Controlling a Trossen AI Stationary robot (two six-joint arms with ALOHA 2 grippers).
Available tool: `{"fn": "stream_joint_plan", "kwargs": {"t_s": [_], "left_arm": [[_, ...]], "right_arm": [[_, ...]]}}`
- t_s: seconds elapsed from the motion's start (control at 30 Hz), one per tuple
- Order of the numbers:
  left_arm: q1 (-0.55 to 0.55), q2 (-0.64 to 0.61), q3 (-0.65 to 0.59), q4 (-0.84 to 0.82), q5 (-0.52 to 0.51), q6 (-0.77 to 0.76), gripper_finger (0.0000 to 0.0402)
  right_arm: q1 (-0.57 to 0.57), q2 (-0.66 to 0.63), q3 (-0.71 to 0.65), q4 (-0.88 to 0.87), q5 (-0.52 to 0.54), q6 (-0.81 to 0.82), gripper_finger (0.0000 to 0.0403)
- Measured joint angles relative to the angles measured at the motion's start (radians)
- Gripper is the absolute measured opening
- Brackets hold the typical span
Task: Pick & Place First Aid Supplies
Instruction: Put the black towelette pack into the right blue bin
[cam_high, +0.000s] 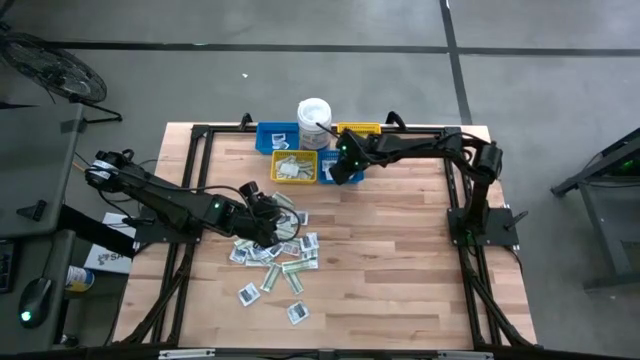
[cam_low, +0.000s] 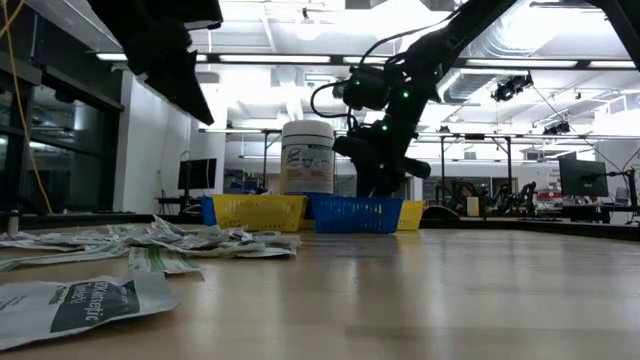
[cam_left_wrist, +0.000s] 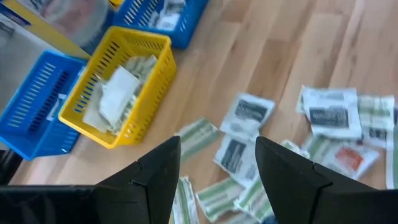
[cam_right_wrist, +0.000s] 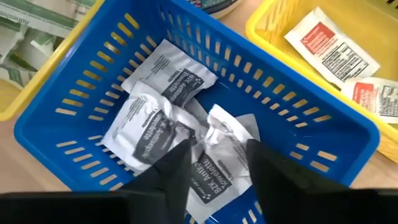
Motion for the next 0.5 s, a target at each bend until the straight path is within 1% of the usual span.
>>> {"fn": "stream_joint_plan", "kwargs": {"t_s": [0.1,0.23,0.4,0.5], "left_arm": [[0.000,0.000,0.000,-0.019,0.029,-0.001,0.0206],[0.000,-0.009,0.000,-0.039,0.058,-0.017,0.0206],[0.000,-0.025,0.000,-0.068,0.062,-0.060,0.0206],[0.000,-0.027,0.000,-0.073,0.064,-0.075,0.0206]], "right_arm": [[-0.004,-0.010,0.000,-0.003,-0.010,0.000,0.0176],[-0.004,-0.055,0.000,0.002,-0.002,-0.019,0.0200],[-0.005,-0.142,0.000,0.003,0.007,-0.068,0.0213],[0.001,-0.193,0.000,0.007,-0.035,-0.101,0.0213]]}}
